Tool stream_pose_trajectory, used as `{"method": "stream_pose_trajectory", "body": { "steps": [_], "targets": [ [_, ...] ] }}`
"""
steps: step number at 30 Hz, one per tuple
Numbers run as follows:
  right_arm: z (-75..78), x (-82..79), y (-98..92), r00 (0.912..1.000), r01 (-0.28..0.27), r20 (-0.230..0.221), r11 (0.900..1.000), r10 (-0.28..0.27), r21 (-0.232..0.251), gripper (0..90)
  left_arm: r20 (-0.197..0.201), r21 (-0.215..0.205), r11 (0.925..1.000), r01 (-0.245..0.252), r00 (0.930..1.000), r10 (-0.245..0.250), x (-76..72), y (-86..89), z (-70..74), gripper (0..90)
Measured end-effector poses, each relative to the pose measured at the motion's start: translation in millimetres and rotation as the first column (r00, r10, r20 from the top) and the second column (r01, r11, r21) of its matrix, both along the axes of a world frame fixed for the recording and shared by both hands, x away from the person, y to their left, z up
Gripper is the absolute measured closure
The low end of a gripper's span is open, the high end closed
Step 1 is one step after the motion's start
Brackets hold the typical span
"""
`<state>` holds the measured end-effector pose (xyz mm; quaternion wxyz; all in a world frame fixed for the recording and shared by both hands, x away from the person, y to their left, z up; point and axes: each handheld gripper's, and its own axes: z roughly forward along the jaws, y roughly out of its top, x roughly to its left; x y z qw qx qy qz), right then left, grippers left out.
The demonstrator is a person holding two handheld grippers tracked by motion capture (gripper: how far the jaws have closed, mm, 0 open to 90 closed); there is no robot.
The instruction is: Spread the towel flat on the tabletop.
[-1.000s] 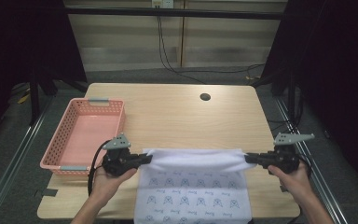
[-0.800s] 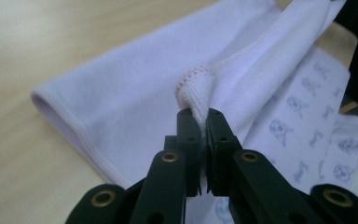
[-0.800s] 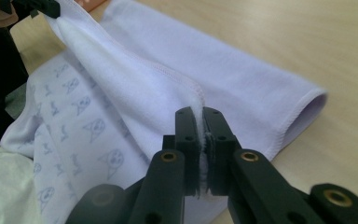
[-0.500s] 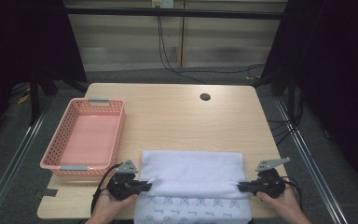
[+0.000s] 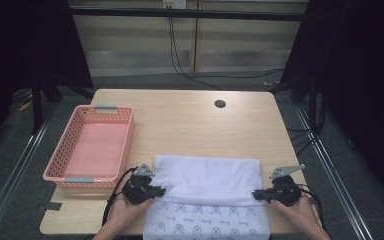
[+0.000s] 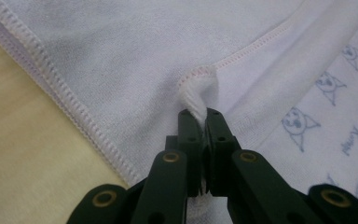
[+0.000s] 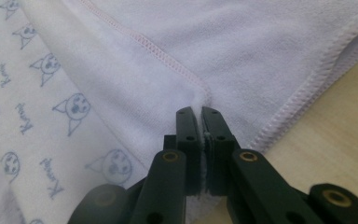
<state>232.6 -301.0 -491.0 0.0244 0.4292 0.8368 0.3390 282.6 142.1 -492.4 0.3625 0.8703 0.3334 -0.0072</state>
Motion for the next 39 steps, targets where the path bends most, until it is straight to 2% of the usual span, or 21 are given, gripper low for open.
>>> {"method": "stream_pose_trajectory", "body": {
  "steps": [2,4,5,7,11,13,14,15,19,20,21,24,28,29,30,32,34,36,37,38,39],
  "targets": [
    [-0.5,7.0,-1.5,0.9999,0.013,0.002,1.0,-0.013,0.002,87.0,-0.002,-0.011,0.9999,-0.008,1.0,0.008,10.1,-2.0,-1.1,87.4],
    [-0.8,13.7,-3.5,0.9997,0.026,-0.001,1.0,-0.026,0.004,87.0,0.007,0.006,0.9998,-0.017,0.9998,0.017,20.7,-5.8,-0.3,87.4],
    [-0.6,16.9,-3.9,0.9994,0.035,-0.005,0.999,-0.035,0.003,87.0,0.006,-0.002,0.9994,-0.035,0.9994,0.035,25.7,-8.1,-1.2,87.4],
    [-1.0,24.9,-5.4,0.9993,0.036,0.008,0.999,-0.036,-0.005,87.0,0.011,0.016,0.9991,-0.04,0.9992,0.04,36.4,-12.2,-0.3,87.5],
    [-1.2,42.1,-8.6,0.9981,0.061,0.01,0.998,-0.061,-0.006,87.0,0.019,0.022,0.9976,-0.066,0.9977,0.066,58.3,-17.2,-1.0,87.5],
    [-1.1,52.3,-10.1,0.9973,0.072,0.013,0.997,-0.072,-0.016,87.0,0.015,0.022,0.9971,-0.073,0.9973,0.072,70.3,-19.7,-1.2,87.5],
    [-1.7,57.8,-10.6,0.9972,0.074,0.016,0.997,-0.073,-0.011,87.0,0.015,0.022,0.9971,-0.073,0.9973,0.072,70.3,-19.7,-1.2,87.4],
    [-1.4,63.1,-10.7,0.9965,0.082,0.022,0.996,-0.081,-0.022,87.0,0.015,0.023,0.9953,-0.094,0.9955,0.093,82.2,-22.7,-1.1,87.4],
    [-2.2,85.1,-12.9,0.9935,0.111,0.031,0.993,-0.11,-0.03,87.0,0.03,0.052,0.9916,-0.119,0.9927,0.117,106.4,-30.6,-0.3,87.5],
    [-2.5,92.6,-13.4,0.9933,0.112,0.031,0.993,-0.112,-0.027,87.0,0.03,0.052,0.9916,-0.119,0.9927,0.117,106.4,-30.6,-0.3,87.5],
    [-2.6,97.1,-13.7,0.9924,0.119,0.033,0.992,-0.118,-0.029,87.0,0.036,0.056,0.9895,-0.134,0.9906,0.132,116.3,-32.9,-0.5,87.5],
    [-3.9,116.5,-15.8,0.989,0.144,0.039,0.989,-0.143,-0.024,87.0,0.024,0.066,0.987,-0.147,0.9891,0.146,134.7,-35.0,0.1,87.4],
    [-5.2,143.4,-15.6,0.9853,0.165,0.048,0.986,-0.164,-0.027,87.0,0.069,0.084,0.9822,-0.168,0.9842,0.163,153.8,-39.2,-0.8,87.4],
    [-5.9,150.1,-15.6,0.984,0.171,0.056,0.985,-0.169,-0.022,87.0,0.053,0.084,0.9804,-0.178,0.9833,0.174,159.3,-37.9,-0.5,87.4],
    [-6.3,156.5,-15.6,0.9821,0.18,0.063,0.983,-0.178,-0.024,86.9,0.058,0.09,0.9786,-0.185,0.9819,0.18,163.4,-37.3,-0.4,87.4],
    [-8.7,168.6,-18.8,0.9779,0.201,0.055,0.979,-0.202,0.009,86.9,0.073,0.093,0.976,-0.197,0.9789,0.191,170.2,-39.1,-0.7,87.4],
    [-8.8,179.0,-17.9,0.9751,0.212,0.066,0.977,-0.211,0.001,86.9,0.086,0.086,0.9755,-0.202,0.977,0.195,173.2,-40.1,-1.6,87.4],
    [-8.1,188.9,-15.0,0.9689,0.237,0.077,0.971,-0.235,-0.018,86.8,0.081,0.066,0.9701,-0.234,0.9702,0.228,185.9,-39.1,-3.6,87.4],
    [-8.0,193.9,-13.1,0.9635,0.253,0.099,0.967,-0.249,-0.034,86.8,0.081,0.068,0.9681,-0.241,0.9685,0.236,189.3,-39.6,-3.7,87.4],
    [-8.1,199.0,-11.7,0.957,0.277,0.1,0.96,-0.272,-0.038,86.8,0.089,0.071,0.9655,-0.251,0.9657,0.244,192.9,-40.5,-3.8,87.4],
    [-9.1,203.9,-10.7,0.9514,0.293,0.108,0.956,-0.288,-0.03,86.8,0.092,0.08,0.9652,-0.249,0.966,0.242,195.8,-41.1,-3.3,87.4]
  ]
}}
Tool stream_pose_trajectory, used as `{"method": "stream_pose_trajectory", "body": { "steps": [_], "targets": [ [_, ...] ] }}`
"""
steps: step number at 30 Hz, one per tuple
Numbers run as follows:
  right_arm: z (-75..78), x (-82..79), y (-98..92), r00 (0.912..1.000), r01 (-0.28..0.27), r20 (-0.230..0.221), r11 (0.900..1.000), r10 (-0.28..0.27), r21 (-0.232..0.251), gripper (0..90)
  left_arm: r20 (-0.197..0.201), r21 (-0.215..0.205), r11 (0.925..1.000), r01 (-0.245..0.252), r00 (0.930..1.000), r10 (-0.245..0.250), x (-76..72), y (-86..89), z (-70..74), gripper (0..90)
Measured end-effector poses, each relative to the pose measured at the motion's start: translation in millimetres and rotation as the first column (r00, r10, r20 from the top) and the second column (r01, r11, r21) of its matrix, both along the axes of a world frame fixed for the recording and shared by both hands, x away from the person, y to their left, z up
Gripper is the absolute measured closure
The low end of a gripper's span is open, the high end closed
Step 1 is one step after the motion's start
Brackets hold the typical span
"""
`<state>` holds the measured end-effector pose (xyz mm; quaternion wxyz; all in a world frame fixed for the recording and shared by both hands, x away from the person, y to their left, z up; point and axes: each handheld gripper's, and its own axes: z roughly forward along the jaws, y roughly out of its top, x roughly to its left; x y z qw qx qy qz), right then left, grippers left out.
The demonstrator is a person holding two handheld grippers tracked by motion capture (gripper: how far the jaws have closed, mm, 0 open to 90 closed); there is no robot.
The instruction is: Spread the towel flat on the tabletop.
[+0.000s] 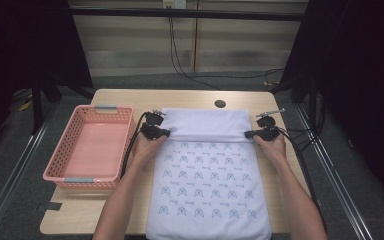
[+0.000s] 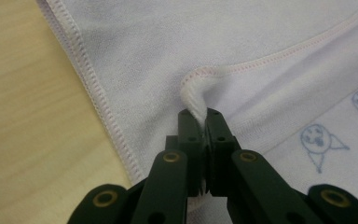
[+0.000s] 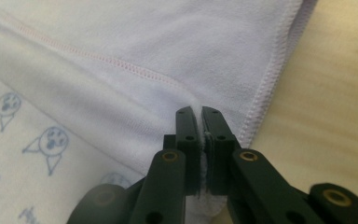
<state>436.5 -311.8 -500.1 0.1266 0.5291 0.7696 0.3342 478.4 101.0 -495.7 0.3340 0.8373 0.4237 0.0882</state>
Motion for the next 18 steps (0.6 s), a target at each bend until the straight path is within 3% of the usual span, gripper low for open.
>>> {"method": "stream_pose_trajectory", "body": {
  "steps": [1,2,5,8,10,12,15,18],
  "targets": [
    [-1.1,4.2,1.3,0.9998,0.014,0.014,1.0,-0.014,-0.001,86.8,0.001,0.01,0.9999,-0.004,1.0,0.004,2.4,-0.6,0.5,87.4],
    [-1.6,8.3,2.9,0.9992,0.035,0.017,0.999,-0.035,-0.003,86.8,0.012,-0.011,0.9994,-0.032,0.9994,0.032,3.9,-2.2,-0.8,87.4],
    [-2.9,15.3,6.2,0.9982,0.053,0.026,0.999,-0.053,0.003,86.9,0.01,0.0,0.9994,-0.036,0.9993,0.036,8.8,1.5,-0.7,87.4],
    [-2.8,21.8,8.5,0.9981,0.056,0.025,0.998,-0.056,0.001,86.9,-0.004,-0.046,0.9975,-0.053,0.9986,0.053,14.8,6.0,-3.2,87.3],
    [-2.1,21.4,8.3,0.9982,0.051,0.03,0.999,-0.051,0.006,86.9,0.003,-0.042,0.9981,-0.046,0.9989,0.046,11.6,5.7,-2.4,87.3],
    [1.9,19.2,5.9,0.9983,0.037,0.044,0.999,-0.038,0.034,86.9,-0.008,-0.067,0.9974,-0.024,0.9997,0.024,7.4,6.3,1.3,87.3],
    [17.7,15.0,-3.6,0.9951,0.021,0.093,0.992,-0.033,0.128,86.9,0.021,-0.118,0.993,0.002,0.9998,0.001,-0.3,9.5,16.6,87.2],
    [40.1,9.6,-6.6,0.9892,-0.007,0.146,0.988,-0.016,0.156,86.9,0.078,-0.146,0.9885,0.036,0.9966,-0.025,-9.8,12.8,44.6,87.0]
  ]
}}
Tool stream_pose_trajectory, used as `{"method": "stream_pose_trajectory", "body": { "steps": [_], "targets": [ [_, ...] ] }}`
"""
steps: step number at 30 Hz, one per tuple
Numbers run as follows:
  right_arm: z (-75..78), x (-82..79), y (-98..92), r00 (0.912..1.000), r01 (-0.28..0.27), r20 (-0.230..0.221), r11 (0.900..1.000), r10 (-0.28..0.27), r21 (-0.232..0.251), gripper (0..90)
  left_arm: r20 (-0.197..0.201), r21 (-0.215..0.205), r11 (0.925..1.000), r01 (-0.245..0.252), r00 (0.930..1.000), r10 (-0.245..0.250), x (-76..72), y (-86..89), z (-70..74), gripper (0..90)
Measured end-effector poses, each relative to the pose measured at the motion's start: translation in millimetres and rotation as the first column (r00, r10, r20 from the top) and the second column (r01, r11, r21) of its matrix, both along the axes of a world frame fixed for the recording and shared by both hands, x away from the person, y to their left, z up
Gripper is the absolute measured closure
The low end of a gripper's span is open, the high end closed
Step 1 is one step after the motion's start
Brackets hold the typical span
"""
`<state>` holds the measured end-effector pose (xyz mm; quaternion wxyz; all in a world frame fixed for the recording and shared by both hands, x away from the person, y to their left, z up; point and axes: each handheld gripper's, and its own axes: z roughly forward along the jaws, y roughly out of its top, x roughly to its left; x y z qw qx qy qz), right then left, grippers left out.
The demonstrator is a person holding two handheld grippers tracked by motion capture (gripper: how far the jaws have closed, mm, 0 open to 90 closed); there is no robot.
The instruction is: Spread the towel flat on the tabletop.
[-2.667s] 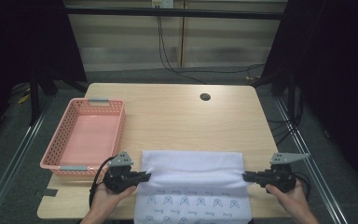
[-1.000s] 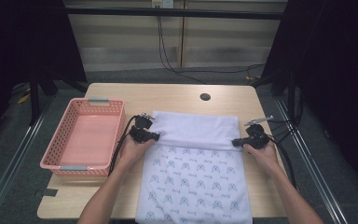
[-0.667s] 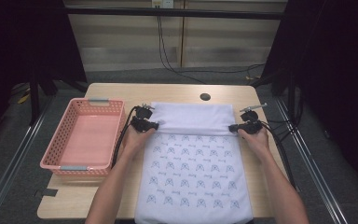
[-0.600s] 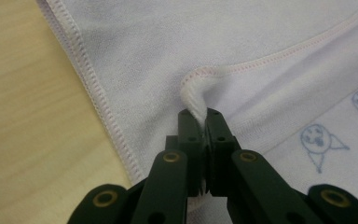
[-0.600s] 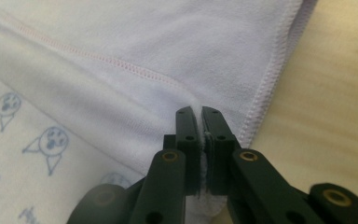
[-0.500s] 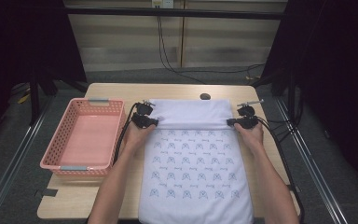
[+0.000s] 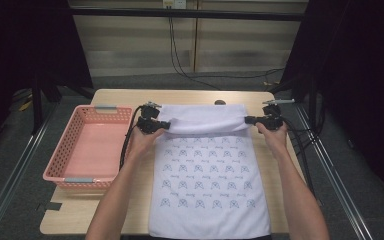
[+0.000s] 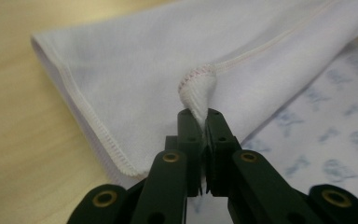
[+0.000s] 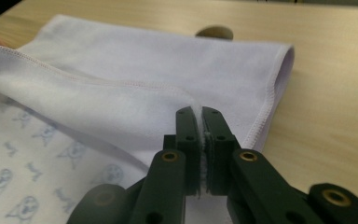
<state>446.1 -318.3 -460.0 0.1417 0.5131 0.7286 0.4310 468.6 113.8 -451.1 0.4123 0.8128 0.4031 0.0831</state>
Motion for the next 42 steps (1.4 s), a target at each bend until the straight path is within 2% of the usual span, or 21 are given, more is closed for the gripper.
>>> {"method": "stream_pose_trajectory", "body": {
  "steps": [4,5,7,10,11,12,14,17,19,21,23,25,29,32,34,35,37,38,39,40,42],
  "targets": [
    [36.4,-12.8,-9.4,0.9959,-0.011,0.091,0.998,0.005,0.06,86.8,0.079,-0.061,0.9974,0.039,0.9963,-0.034,-20.0,4.3,27.0,87.0],
    [44.6,-17.6,-11.8,0.9936,-0.011,0.113,0.997,0.003,0.07,86.8,0.079,-0.061,0.9974,0.039,0.9963,-0.034,-20.0,4.3,27.0,87.1],
    [57.7,-27.2,-15.5,0.9899,-0.023,0.142,0.994,0.008,0.103,86.8,0.092,-0.1,0.9935,0.055,0.9947,-0.046,-33.6,8.8,38.5,87.1],
    [71.8,-43.3,-14.7,0.9831,-0.056,0.179,0.994,0.038,0.096,86.8,0.123,-0.102,0.9914,0.082,0.99,-0.069,-49.4,12.5,54.3,87.1],
    [76.2,-49.5,-13.7,0.982,-0.068,0.182,0.993,0.05,0.093,86.8,0.123,-0.102,0.9914,0.082,0.99,-0.069,-49.4,12.5,54.3,87.0],
    [80.0,-55.2,-13.2,0.9801,-0.077,0.188,0.994,0.062,0.075,86.9,0.14,-0.101,0.99,0.098,0.9865,-0.084,-59.2,16.6,65.8,87.0],
    [88.4,-67.7,-13.8,0.9768,-0.102,0.196,0.992,0.086,0.071,86.8,0.166,-0.099,0.9891,0.109,0.9819,-0.092,-68.5,22.9,77.0,87.0],
    [102.9,-85.7,-16.9,0.9674,-0.135,0.225,0.988,0.117,0.07,86.8,0.184,-0.152,0.9809,0.121,0.9786,-0.092,-81.2,33.7,92.3,87.0],
    [114.1,-98.4,-16.9,0.9601,-0.157,0.244,0.985,0.136,0.067,86.8,0.199,-0.159,0.9775,0.139,0.9743,-0.106,-91.6,37.4,103.7,87.0],
    [124.8,-113.8,-14.2,0.9495,-0.168,0.276,0.985,0.149,0.048,86.8,0.243,-0.172,0.9704,0.169,0.9619,-0.125,-107.8,40.4,113.9,87.0],
    [129.6,-130.9,-12.0,0.9374,-0.188,0.307,0.981,0.165,0.045,86.8,0.254,-0.132,0.9775,0.165,0.9588,-0.127,-123.7,42.9,116.4,87.1],
    [123.9,-146.1,-10.0,0.9341,-0.214,0.299,0.976,0.195,0.034,86.8,0.233,-0.136,0.9755,0.173,0.9627,-0.138,-134.1,47.5,106.1,87.0],
    [91.1,-168.6,-4.2,0.9472,-0.241,0.22,0.971,0.233,0.008,86.7,0.175,-0.164,0.9696,0.182,0.9726,-0.153,-152.6,51.2,63.5,86.9],
    [61.9,-183.5,-3.7,0.9546,-0.258,0.159,0.966,0.252,0.02,86.5,0.152,-0.16,0.9684,0.191,0.9742,-0.167,-167.7,52.0,35.6,86.5],
    [43.0,-192.0,-4.3,0.9604,-0.257,0.115,0.966,0.254,0.016,86.3,0.121,-0.179,0.9634,0.2,0.9762,-0.18,-176.9,53.8,22.1,86.1],
    [35.0,-196.8,-4.7,0.9614,-0.261,0.095,0.965,0.258,0.021,86.0,0.118,-0.17,0.9647,0.201,0.9762,-0.182,-182.6,54.1,15.9,85.7],
    [21.8,-204.7,-4.0,0.9608,-0.272,0.058,0.962,0.271,0.016,85.0,0.085,-0.145,0.9672,0.209,0.9765,-0.198,-191.0,53.7,3.0,84.3],
    [16.6,-208.6,-3.0,0.9572,-0.288,0.037,0.958,0.287,0.009,84.3,0.085,-0.145,0.9672,0.209,0.9765,-0.198,-191.0,53.7,3.0,84.3],
    [16.6,-208.6,-3.0,0.9572,-0.288,0.037,0.958,0.287,0.009,84.3,0.067,-0.122,0.9685,0.218,0.9753,-0.211,-195.3,53.2,-3.7,84.3],
    [6.3,-217.2,-0.4,0.9508,-0.31,-0.012,0.95,0.31,-0.026,81.5,0.043,-0.107,0.969,0.223,0.9747,-0.219,-200.9,53.2,-10.7,82.7],
    [-0.6,-223.8,0.6,0.9415,-0.336,-0.041,0.942,0.334,-0.025,81.3,0.015,-0.09,0.9663,0.241,0.9704,-0.241,-206.8,52.5,-17.7,82.6]
  ]
}}
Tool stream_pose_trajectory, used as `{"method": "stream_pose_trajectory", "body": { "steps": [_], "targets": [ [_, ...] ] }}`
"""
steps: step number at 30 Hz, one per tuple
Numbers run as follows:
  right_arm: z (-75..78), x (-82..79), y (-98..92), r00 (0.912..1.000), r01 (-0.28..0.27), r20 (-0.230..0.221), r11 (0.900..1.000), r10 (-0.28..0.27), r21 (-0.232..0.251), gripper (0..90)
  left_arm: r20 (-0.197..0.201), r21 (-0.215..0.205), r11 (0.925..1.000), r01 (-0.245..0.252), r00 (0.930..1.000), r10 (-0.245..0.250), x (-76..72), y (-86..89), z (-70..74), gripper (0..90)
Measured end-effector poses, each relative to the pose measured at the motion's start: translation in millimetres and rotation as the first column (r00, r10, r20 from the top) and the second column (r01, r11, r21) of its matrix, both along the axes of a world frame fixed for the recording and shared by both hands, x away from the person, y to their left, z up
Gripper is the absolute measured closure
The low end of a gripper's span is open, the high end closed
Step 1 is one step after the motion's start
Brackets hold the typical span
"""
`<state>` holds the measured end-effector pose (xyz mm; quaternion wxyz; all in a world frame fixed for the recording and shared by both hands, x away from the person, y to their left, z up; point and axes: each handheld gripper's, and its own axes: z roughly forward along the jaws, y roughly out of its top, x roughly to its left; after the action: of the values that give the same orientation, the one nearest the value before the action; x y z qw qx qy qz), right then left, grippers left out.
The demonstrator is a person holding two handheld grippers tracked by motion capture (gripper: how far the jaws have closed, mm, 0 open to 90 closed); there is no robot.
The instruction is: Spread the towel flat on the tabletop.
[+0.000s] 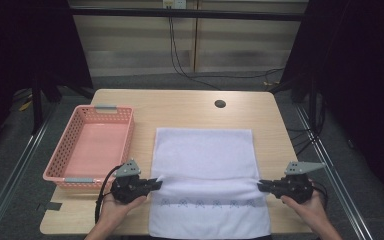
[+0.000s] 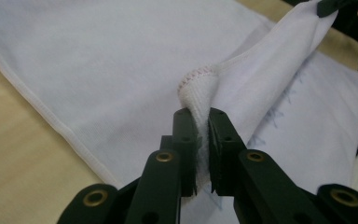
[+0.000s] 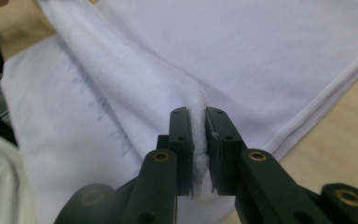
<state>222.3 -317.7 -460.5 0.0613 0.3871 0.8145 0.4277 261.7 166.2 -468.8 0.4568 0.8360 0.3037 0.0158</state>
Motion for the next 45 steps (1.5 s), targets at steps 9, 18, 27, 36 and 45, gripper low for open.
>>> {"method": "stream_pose_trajectory", "body": {
  "steps": [9,18,27,36,45],
  "targets": [
    [-11.9,-24.4,9.7,0.9925,-0.094,-0.088,0.991,0.085,-0.097,72.9,-0.058,0.106,0.9898,0.094,0.9944,-0.088,-17.6,-4.0,-15.6,75.2],
    [-7.9,-42.7,4.6,0.9891,-0.12,-0.096,0.989,0.112,-0.086,74.8,-0.068,0.1,0.9844,0.145,0.9881,-0.138,-36.9,13.1,-11.9,81.8],
    [3.2,-65.2,4.4,0.9877,-0.145,-0.066,0.988,0.142,-0.05,63.9,-0.052,-0.052,0.9835,0.173,0.9831,-0.176,-45.0,29.3,4.7,73.7],
    [10.5,-36.7,4.3,0.9982,-0.055,0.022,0.998,0.056,-0.026,59.4,-0.039,-0.009,0.9952,0.097,0.9945,-0.097,-19.3,13.4,9.0,63.8],
    [-1.9,27.2,22.6,0.9998,-0.008,-0.02,0.998,0.006,-0.069,52.7,-0.094,0.104,0.9932,0.053,0.9946,-0.044,45.8,-34.3,-1.1,54.9]
  ]
}}
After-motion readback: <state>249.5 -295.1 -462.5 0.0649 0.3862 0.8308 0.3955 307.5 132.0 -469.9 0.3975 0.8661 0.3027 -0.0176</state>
